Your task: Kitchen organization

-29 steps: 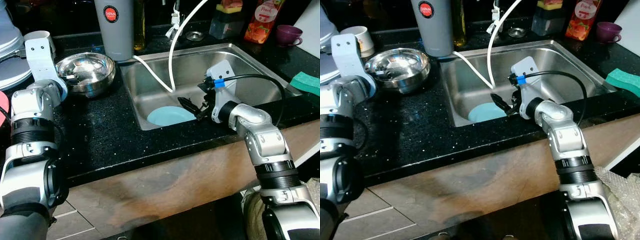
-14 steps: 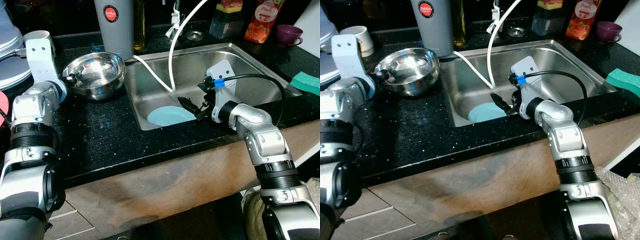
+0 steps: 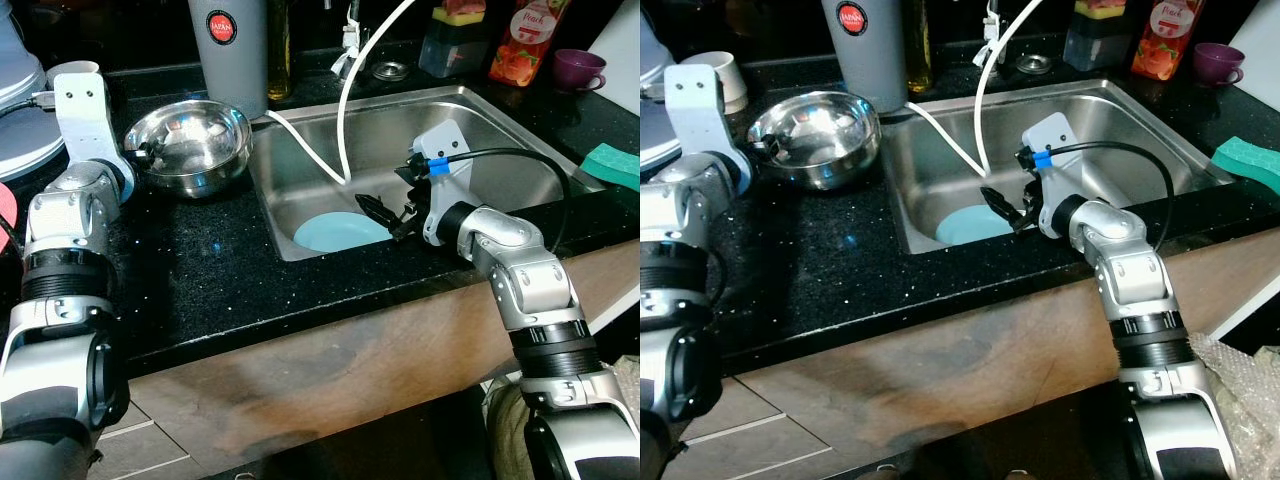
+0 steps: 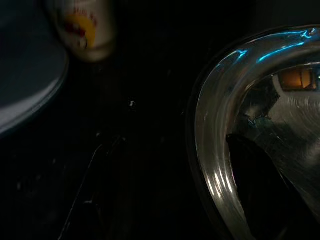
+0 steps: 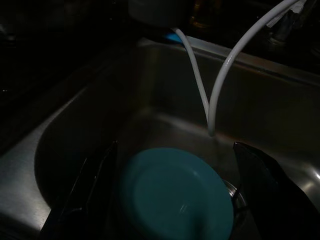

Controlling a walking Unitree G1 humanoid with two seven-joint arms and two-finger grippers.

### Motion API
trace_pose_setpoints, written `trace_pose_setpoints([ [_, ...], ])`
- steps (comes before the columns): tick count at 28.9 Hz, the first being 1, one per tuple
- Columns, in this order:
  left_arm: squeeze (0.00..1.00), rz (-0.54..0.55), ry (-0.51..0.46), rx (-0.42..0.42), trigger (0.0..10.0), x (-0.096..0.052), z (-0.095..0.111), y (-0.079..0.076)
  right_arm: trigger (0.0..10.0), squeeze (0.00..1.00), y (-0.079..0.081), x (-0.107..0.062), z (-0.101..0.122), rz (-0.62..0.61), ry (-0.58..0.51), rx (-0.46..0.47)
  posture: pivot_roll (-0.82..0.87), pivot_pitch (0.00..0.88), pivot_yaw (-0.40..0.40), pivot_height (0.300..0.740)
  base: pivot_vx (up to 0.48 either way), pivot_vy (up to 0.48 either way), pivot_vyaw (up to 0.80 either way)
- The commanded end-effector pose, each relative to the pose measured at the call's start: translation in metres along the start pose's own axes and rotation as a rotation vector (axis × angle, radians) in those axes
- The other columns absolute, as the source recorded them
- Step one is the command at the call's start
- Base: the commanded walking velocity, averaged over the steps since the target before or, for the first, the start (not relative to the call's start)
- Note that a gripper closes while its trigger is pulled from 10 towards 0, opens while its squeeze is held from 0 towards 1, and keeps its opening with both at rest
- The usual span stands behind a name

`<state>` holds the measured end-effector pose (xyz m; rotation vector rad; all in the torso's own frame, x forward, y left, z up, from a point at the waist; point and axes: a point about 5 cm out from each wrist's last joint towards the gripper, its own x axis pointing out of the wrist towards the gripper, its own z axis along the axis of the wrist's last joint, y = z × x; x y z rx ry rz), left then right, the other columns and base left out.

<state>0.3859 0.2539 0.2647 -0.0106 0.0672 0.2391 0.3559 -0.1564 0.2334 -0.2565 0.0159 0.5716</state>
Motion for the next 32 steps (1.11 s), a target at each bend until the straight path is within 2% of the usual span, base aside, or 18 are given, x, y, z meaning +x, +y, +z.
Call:
trace_pose_setpoints([
  [1,0.00,-0.133,-0.153,-0.091,0.0,-0.006,0.014,-0.029,10.0,0.00,0.000,0.001,0.002,0.005,-0.011,0.001,0.03,0.061,-0.008,0.740,0.000,0.000,0.00],
  [3,0.00,-0.248,-0.202,-0.103,0.0,-0.011,0.012,-0.053,10.0,0.00,0.001,0.002,0.002,0.006,-0.012,0.002,0.03,0.063,-0.007,0.740,0.000,0.000,0.00],
  [5,0.00,-0.338,-0.234,-0.044,0.0,-0.016,0.005,-0.081,10.0,0.00,0.002,0.002,0.002,0.009,-0.014,0.004,0.03,0.067,-0.004,0.740,0.000,0.000,0.00],
  [7,0.00,-0.351,-0.239,-0.012,0.0,-0.016,0.003,-0.090,10.0,0.00,0.002,0.002,0.002,0.009,-0.014,0.004,0.03,0.069,-0.003,0.740,0.000,0.000,0.00],
  [8,0.00,-0.378,-0.250,0.029,0.0,-0.018,0.001,-0.100,10.0,0.00,0.002,0.002,0.002,0.009,-0.014,0.004,0.03,0.069,-0.003,0.740,0.000,0.000,0.00],
  [9,0.00,-0.397,-0.258,0.092,0.7,-0.019,-0.002,-0.114,10.0,0.00,0.001,0.001,0.002,0.007,-0.012,0.004,0.03,0.070,-0.001,0.740,0.000,0.000,0.00],
  [12,0.00,-0.424,-0.282,0.199,0.7,-0.021,-0.004,-0.134,10.0,0.00,0.001,0.000,0.001,0.004,-0.009,0.005,0.02,0.074,0.004,0.740,0.000,0.000,0.00],
  [13,0.00,-0.405,-0.304,0.252,0.0,-0.020,-0.004,-0.139,10.0,0.00,0.000,-0.001,0.001,0.001,-0.007,0.005,0.02,0.076,0.007,0.740,0.000,0.000,0.00],
  [14,0.00,-0.390,-0.324,0.316,0.0,-0.018,-0.005,-0.144,10.0,0.00,0.000,-0.002,0.000,-0.002,-0.005,0.005,0.02,0.076,0.010,0.740,0.000,0.000,0.00],
  [15,0.00,-0.376,-0.341,0.371,0.0,-0.017,-0.005,-0.147,10.0,0.00,0.000,-0.003,0.000,-0.005,-0.004,0.006,0.02,0.076,0.010,0.740,0.000,0.000,0.00],
  [16,0.00,-0.369,-0.354,0.406,0.8,-0.016,-0.005,-0.149,10.0,0.00,-0.001,-0.003,0.000,-0.006,-0.003,0.006,0.02,0.076,0.010,0.740,0.000,0.000,0.00],
  [19,0.00,-0.373,-0.375,0.460,0.7,-0.016,-0.005,-0.154,10.0,0.00,-0.001,-0.004,-0.001,-0.010,-0.002,0.007,0.02,0.077,0.014,0.740,0.000,0.000,0.00],
  [21,0.00,-0.370,-0.396,0.509,2.7,-0.016,-0.007,-0.159,10.0,0.00,-0.001,-0.004,-0.001,-0.013,-0.001,0.007,0.02,0.079,0.018,0.740,0.000,0.000,0.00],
  [23,0.00,-0.371,-0.398,0.519,2.7,-0.016,-0.008,-0.160,10.0,0.00,-0.001,-0.004,-0.001,-0.014,-0.001,0.007,0.02,0.079,0.018,0.740,0.000,0.000,0.00],
  [24,0.00,-0.372,-0.397,0.534,3.7,-0.015,-0.009,-0.161,10.0,0.00,-0.001,-0.005,-0.001,-0.015,-0.001,0.008,0.02,0.079,0.021,0.740,0.000,0.000,0.00],
  [25,0.00,-0.373,-0.397,0.545,4.0,-0.015,-0.011,-0.162,10.0,0.00,-0.001,-0.005,-0.001,-0.016,-0.001,0.008,0.02,0.079,0.021,0.740,0.000,0.000,0.00],
  [28,0.00,-0.361,-0.408,0.563,4.2,-0.014,-0.015,-0.165,10.0,0.00,-0.001,-0.005,-0.002,-0.018,0.001,0.009,0.02,0.081,0.022,0.740,0.000,0.000,0.00],
  [32,0.00,-0.319,-0.413,0.591,3.6,-0.011,-0.021,-0.164,10.0,0.00,-0.001,-0.005,-0.002,-0.019,0.002,0.011,0.02,0.084,0.023,0.740,0.000,0.000,0.00],
])
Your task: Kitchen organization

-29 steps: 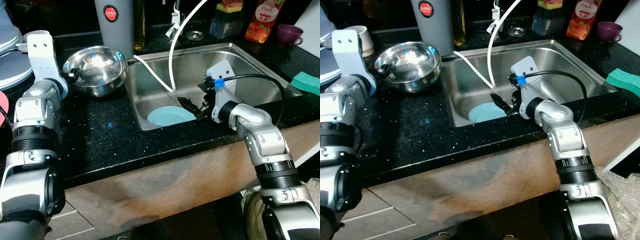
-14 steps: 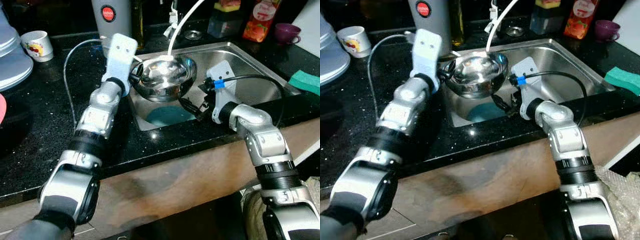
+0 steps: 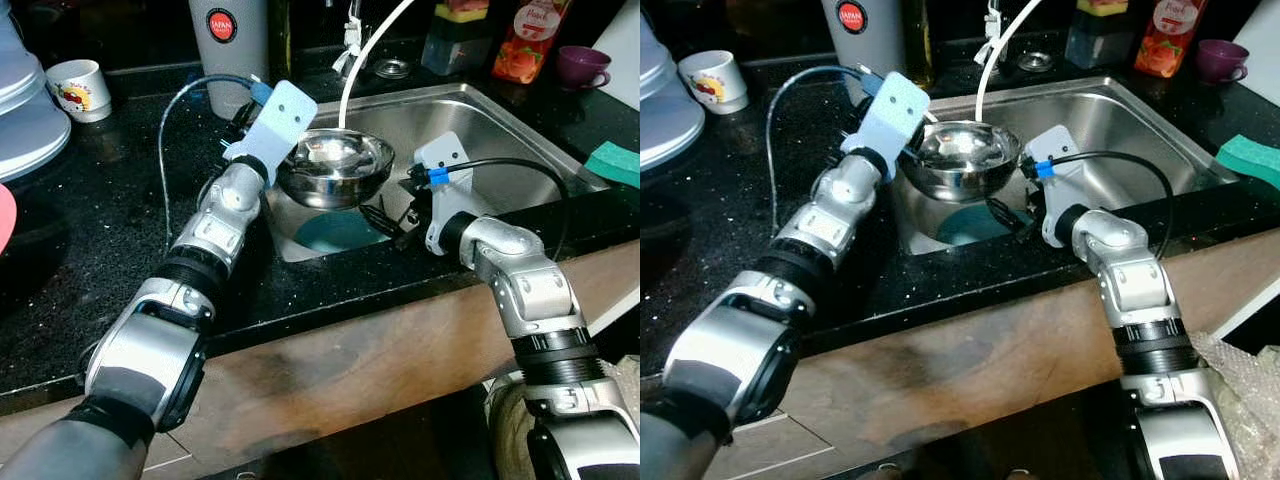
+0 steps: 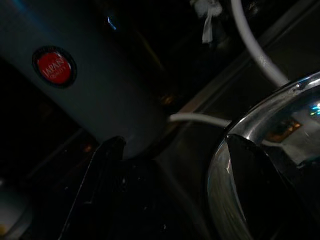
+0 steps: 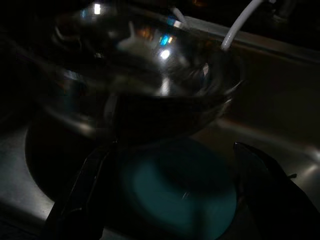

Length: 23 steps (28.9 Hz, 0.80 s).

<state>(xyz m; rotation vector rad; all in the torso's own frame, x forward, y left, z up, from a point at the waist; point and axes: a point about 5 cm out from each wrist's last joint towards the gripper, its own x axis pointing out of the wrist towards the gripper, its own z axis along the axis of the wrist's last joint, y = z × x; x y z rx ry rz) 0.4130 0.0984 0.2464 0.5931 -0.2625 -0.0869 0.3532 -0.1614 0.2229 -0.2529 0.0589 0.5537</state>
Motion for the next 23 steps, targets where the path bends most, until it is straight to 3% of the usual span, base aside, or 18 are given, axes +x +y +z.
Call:
trace_pose_setpoints([
  [1,0.00,0.008,-0.010,0.019,3.5,0.001,0.001,-0.005,10.0,0.00,-0.001,-0.002,0.009,-0.008,-0.039,-0.004,0.02,0.085,0.024,0.740,0.000,0.000,0.00],
  [3,0.00,0.024,-0.004,0.012,3.6,0.001,0.000,-0.004,10.0,0.00,-0.001,-0.002,0.009,-0.009,-0.038,-0.004,0.02,0.086,0.026,0.740,0.000,0.000,0.00],
  [6,0.00,0.063,0.006,-0.008,2.6,0.001,-0.002,0.001,10.0,0.00,-0.003,-0.003,0.008,-0.022,-0.032,-0.005,0.02,0.086,0.029,0.740,0.000,0.000,0.00],
  [12,0.00,0.039,-0.016,0.010,2.4,0.001,-0.001,-0.004,10.0,0.00,-0.006,-0.005,0.007,-0.040,-0.030,-0.003,0.02,0.085,0.031,0.740,0.000,0.000,0.00],
  [18,0.00,0.001,-0.032,0.046,3.7,0.000,-0.002,-0.012,10.0,0.00,-0.008,-0.005,0.007,-0.050,-0.014,-0.009,0.02,0.088,0.033,0.740,0.000,0.000,0.00],
  [20,0.00,-0.014,-0.036,0.063,4.6,0.000,-0.001,-0.013,10.0,0.00,-0.012,-0.006,0.006,-0.073,-0.008,-0.011,0.02,0.088,0.033,0.740,0.000,0.000,0.00],
  [23,0.00,-0.020,-0.052,0.100,4.8,0.000,0.000,-0.013,10.0,0.00,-0.020,-0.008,0.009,-0.129,-0.030,0.014,0.02,0.088,0.033,0.740,0.000,0.000,0.00],
])
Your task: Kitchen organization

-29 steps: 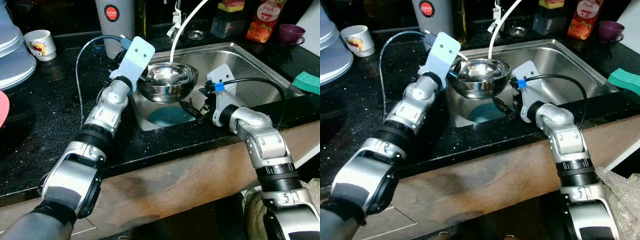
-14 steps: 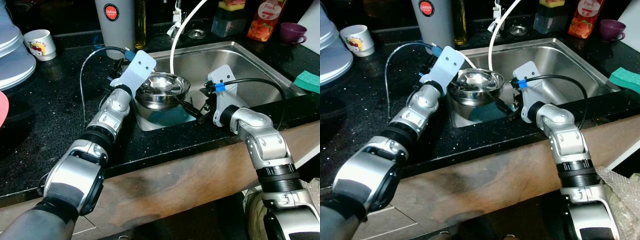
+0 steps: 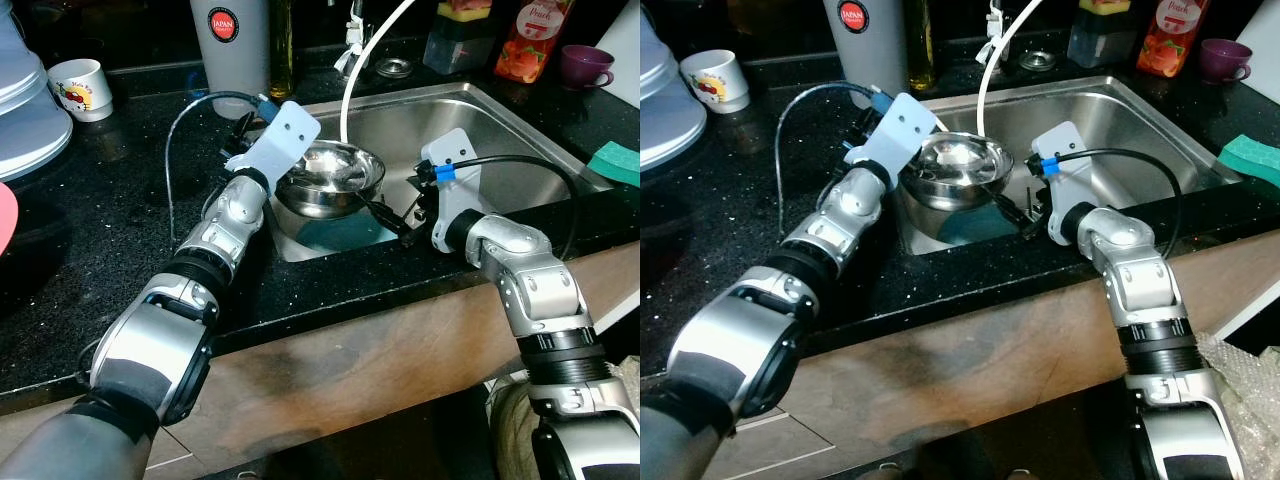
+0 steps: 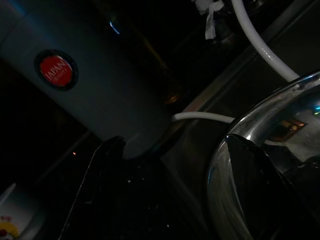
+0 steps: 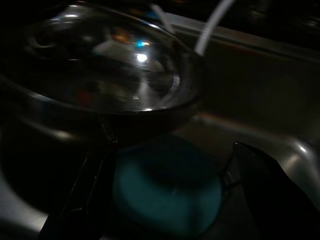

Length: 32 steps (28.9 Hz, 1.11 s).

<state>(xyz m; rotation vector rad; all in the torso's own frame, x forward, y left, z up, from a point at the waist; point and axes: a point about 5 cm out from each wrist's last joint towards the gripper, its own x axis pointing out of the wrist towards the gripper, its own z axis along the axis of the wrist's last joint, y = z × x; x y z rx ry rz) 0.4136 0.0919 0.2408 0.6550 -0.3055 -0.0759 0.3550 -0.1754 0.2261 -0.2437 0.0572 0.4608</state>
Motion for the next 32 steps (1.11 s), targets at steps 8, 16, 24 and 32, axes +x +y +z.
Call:
trace_pose_setpoints([
  [8,0.00,0.057,0.030,0.030,4.3,0.000,-0.009,0.012,10.0,0.00,-0.023,-0.007,0.011,-0.081,-0.027,-0.025,0.01,0.079,0.031,0.740,0.000,0.000,0.00],
  [16,0.00,-0.015,-0.022,0.002,5.0,-0.002,-0.004,0.001,10.0,0.00,-0.014,-0.005,0.011,-0.034,-0.044,0.001,0.01,0.069,0.029,0.740,0.000,0.000,0.00],
  [24,0.00,-0.095,-0.014,-0.008,10.0,-0.004,-0.005,-0.011,10.0,0.00,0.000,0.000,0.013,0.023,-0.054,0.008,0.01,0.060,0.029,0.740,0.000,0.000,0.00],
  [32,0.00,-0.112,0.026,-0.017,10.0,-0.005,-0.011,-0.010,10.0,0.00,0.008,0.003,0.013,0.054,-0.058,0.013,0.01,0.063,0.026,0.740,0.000,0.000,0.00],
])
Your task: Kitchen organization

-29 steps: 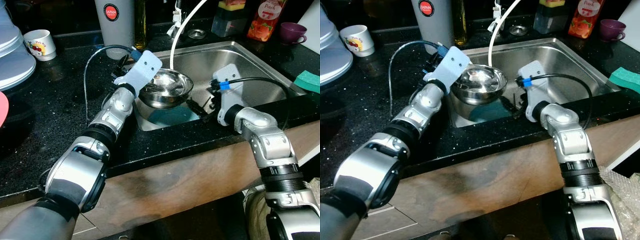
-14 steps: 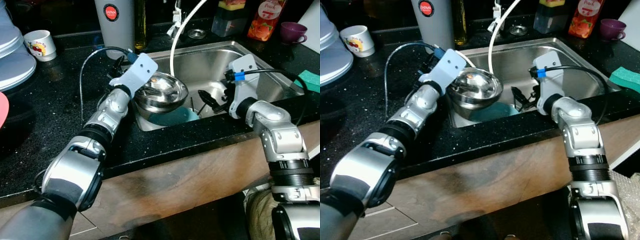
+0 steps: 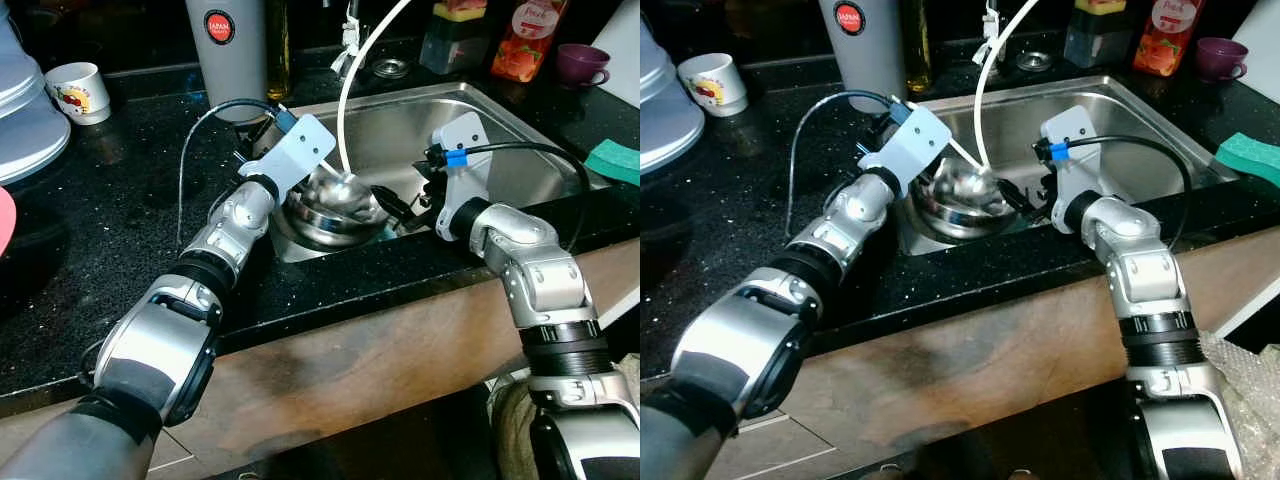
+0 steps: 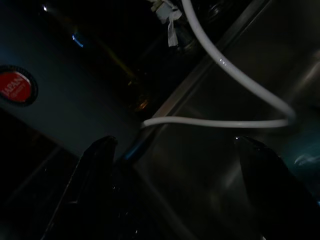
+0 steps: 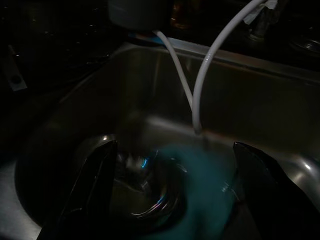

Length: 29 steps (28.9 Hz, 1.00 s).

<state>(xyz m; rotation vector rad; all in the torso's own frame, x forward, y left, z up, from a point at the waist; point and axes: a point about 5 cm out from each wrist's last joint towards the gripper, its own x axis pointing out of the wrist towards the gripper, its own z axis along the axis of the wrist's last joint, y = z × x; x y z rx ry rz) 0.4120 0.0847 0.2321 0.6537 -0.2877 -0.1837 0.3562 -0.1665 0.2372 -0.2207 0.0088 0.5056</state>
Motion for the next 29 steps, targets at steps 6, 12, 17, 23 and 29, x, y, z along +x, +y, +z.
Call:
trace_pose_setpoints([
  [6,0.00,0.028,0.044,-0.082,10.0,-0.001,-0.008,0.011,10.0,0.00,0.003,0.000,0.001,0.015,-0.001,0.004,0.02,0.066,0.025,0.740,0.000,0.000,0.00],
  [12,0.00,0.078,0.048,-0.215,10.0,0.002,-0.005,0.030,10.0,0.00,0.003,-0.001,0.001,0.014,-0.002,0.005,0.02,0.069,0.023,0.740,0.000,0.000,0.00],
  [17,0.00,0.156,0.049,-0.298,10.0,0.000,-0.008,0.055,10.0,0.00,0.004,-0.001,0.001,0.013,-0.003,0.007,0.02,0.070,0.022,0.740,0.000,0.000,0.00],
  [23,0.00,0.318,0.041,-0.357,10.0,-0.008,-0.013,0.105,10.0,0.00,0.005,0.001,0.001,0.016,-0.008,0.009,0.02,0.072,0.018,0.740,0.000,0.000,0.00],
  [29,0.00,0.447,0.021,-0.327,10.0,-0.023,-0.013,0.159,10.0,0.00,0.006,0.002,0.002,0.024,-0.013,0.010,0.03,0.077,0.010,0.740,0.000,0.000,0.00],
])
